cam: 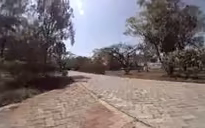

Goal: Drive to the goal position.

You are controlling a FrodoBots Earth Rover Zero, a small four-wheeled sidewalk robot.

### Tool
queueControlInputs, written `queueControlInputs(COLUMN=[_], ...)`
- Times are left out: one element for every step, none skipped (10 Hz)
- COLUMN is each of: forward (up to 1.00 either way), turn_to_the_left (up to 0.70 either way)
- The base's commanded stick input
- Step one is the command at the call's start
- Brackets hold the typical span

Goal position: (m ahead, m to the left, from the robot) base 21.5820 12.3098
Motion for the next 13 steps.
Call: queueControlInputs(forward=[1.00,1.00,1.00,1.00,1.00,1.00,1.00,1.00,1.00,1.00,1.00,1.00,1.00], turn_to_the_left=[0.00,0.00,0.00,0.00,0.00,0.00,0.00,0.00,0.00,0.00,0.00,0.06,0.27])
